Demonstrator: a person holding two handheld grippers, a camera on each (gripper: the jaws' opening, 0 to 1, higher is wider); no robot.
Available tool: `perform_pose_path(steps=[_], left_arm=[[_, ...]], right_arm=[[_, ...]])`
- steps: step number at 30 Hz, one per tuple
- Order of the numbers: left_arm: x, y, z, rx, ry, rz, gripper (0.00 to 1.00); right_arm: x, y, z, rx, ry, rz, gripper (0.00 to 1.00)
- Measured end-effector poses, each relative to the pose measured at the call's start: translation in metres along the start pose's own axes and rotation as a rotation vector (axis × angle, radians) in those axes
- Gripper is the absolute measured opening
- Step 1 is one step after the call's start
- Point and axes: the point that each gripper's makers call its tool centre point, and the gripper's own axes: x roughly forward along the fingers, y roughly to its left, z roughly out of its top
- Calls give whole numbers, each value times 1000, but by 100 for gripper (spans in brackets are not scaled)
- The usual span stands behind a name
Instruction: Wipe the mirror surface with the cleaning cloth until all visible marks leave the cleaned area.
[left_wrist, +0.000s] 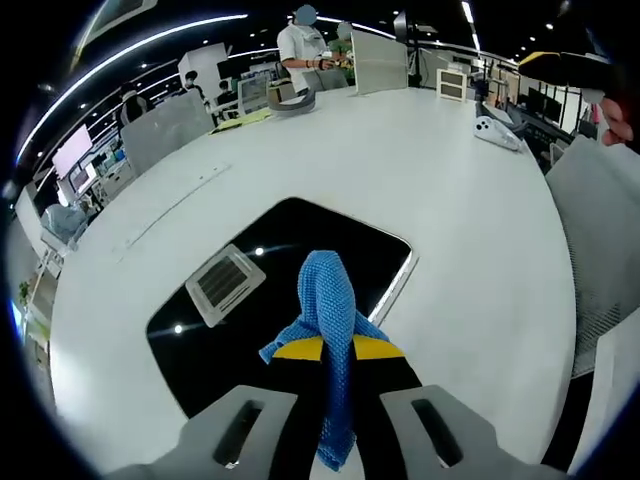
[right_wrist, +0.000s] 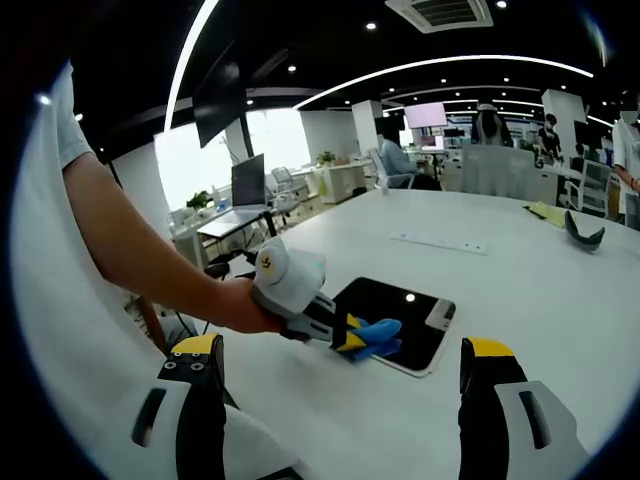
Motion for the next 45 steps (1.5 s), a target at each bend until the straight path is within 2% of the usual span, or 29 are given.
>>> perform_pose_path(steps=[17,45], left_arm=[[1,5,1,-19,-12,-23,6],[6,21,4,-13,-22,-11,6]], right_arm=[[4,-1,-1,6,7,8,97],[4,-7,-1,23,10,-18,97]])
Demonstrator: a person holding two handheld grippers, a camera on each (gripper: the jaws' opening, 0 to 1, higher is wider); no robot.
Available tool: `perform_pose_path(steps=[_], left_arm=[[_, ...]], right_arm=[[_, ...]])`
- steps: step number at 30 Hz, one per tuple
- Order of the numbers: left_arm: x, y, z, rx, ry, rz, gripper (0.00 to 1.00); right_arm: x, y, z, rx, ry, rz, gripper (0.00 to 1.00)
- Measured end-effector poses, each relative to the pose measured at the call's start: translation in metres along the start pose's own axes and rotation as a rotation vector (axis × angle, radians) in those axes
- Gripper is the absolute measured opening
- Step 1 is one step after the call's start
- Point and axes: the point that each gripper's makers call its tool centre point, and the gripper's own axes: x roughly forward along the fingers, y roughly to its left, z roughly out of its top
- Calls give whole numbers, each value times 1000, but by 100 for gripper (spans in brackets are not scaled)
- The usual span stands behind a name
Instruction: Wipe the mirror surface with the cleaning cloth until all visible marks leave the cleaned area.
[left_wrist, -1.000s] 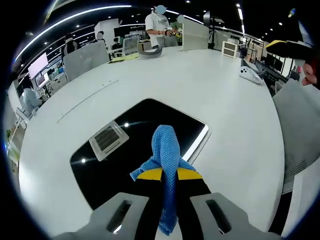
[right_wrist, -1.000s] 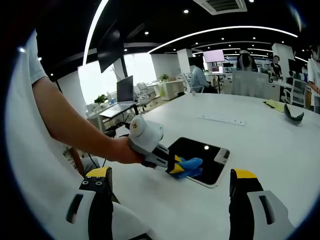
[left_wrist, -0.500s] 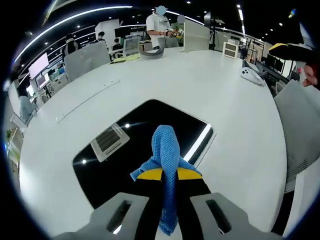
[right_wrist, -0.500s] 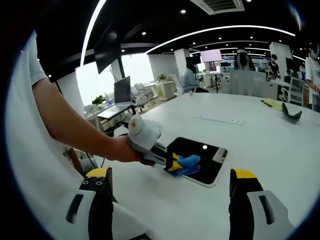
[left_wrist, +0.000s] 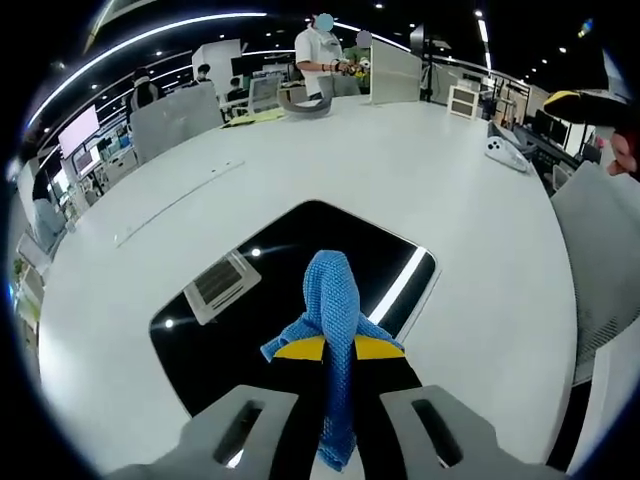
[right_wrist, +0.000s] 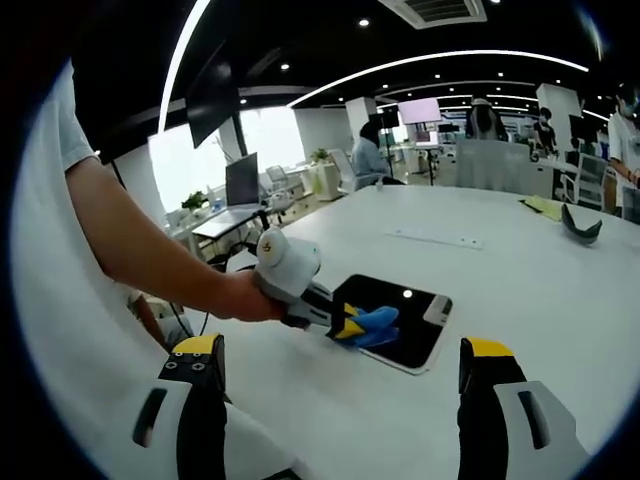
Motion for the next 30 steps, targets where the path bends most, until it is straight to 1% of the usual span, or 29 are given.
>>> perform_pose_path(steps=[16,30], left_arm=[[2,9,2,12,2,2,6],[4,21,5,20,2,3,6]], right_arm=[[-1,-3,1,5,-2,-14,97],[-1,-5,1,13,1,-28,97]])
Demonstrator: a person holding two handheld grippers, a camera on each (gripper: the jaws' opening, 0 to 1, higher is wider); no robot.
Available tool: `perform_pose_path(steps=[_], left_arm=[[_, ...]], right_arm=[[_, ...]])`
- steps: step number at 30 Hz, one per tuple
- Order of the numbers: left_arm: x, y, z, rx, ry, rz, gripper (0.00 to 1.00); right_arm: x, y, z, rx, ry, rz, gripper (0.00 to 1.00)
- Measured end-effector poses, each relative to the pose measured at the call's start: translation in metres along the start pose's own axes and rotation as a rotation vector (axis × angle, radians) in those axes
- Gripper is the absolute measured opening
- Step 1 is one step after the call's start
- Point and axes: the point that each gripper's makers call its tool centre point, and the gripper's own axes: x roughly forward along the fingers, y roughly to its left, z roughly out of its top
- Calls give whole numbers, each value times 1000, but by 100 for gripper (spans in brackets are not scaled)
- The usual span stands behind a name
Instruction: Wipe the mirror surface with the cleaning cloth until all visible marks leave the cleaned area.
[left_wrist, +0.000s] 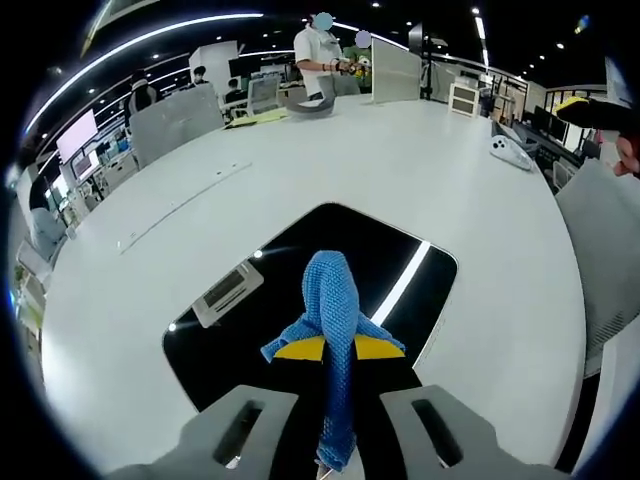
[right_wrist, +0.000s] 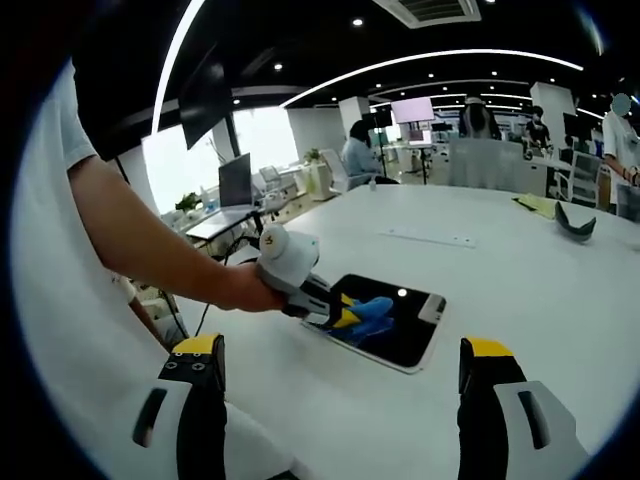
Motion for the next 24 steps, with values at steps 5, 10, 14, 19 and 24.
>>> perform_pose_path(steps=[5,10,14,19,24], left_arm=[[1,4,1,-5,-4,-2,6],[2,7,2,-8,-3,2,6],[2,10,2,-5,-1,3,6],[3,13,2,1,2,-2,6],[4,16,2,5,5,2,6]], right_arm=[[1,-1,0,-1,4,-4,97],[0,-2,0,3,2,-7,97],[0,-2,1,4,2,-10,97],[0,-3,1,6,1,-12,97],[-2,-4,4,5,-10,-21,97]])
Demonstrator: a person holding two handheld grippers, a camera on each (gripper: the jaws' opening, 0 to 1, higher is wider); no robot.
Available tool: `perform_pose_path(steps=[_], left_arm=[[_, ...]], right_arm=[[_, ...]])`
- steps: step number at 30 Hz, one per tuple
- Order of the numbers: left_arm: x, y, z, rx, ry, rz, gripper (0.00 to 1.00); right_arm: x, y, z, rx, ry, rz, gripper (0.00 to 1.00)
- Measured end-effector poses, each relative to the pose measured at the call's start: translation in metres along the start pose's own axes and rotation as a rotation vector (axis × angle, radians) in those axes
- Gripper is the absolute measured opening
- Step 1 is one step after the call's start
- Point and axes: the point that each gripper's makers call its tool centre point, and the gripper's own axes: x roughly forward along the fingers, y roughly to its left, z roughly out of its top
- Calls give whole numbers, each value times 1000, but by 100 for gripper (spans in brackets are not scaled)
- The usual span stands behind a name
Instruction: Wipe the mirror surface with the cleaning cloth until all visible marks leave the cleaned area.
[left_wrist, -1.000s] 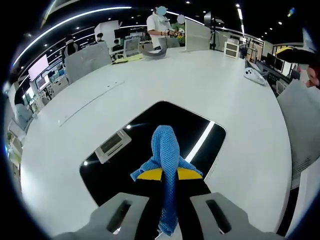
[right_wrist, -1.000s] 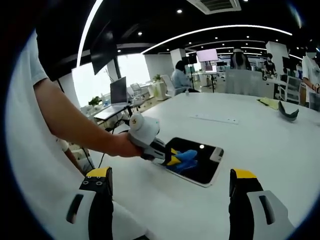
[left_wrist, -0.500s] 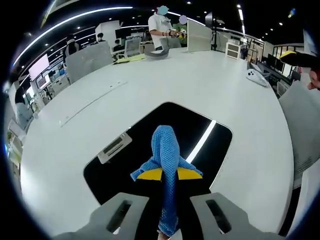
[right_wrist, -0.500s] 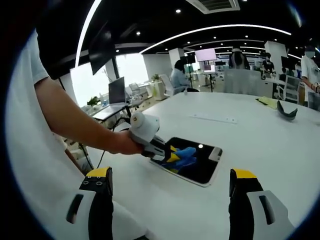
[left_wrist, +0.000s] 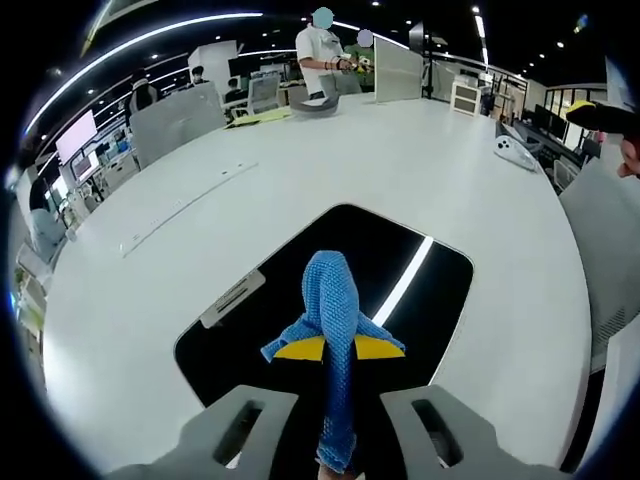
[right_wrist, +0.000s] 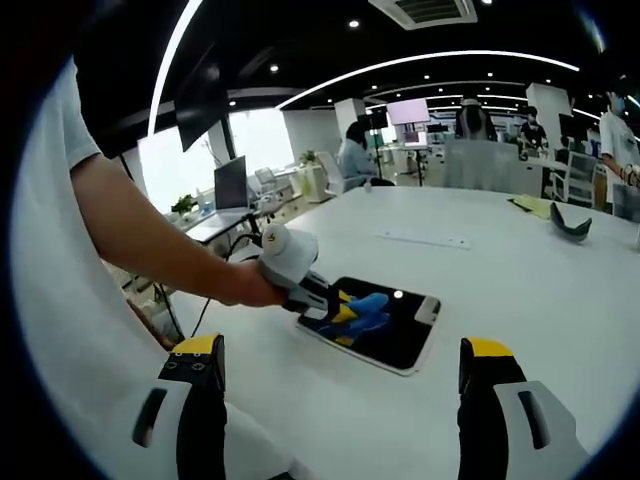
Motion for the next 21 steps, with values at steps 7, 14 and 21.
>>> perform_pose_path(steps=[7,14,21], left_arm=[[1,4,1,0,4,4,6],[1,9,1,4,6,7,6],[2,13,2,5,8,12,6]], right_arm=[[2,0,-1,-2,8,3,97],[2,0,0,-1,5,4,97],[1,-1,-2,3,7,2,97]])
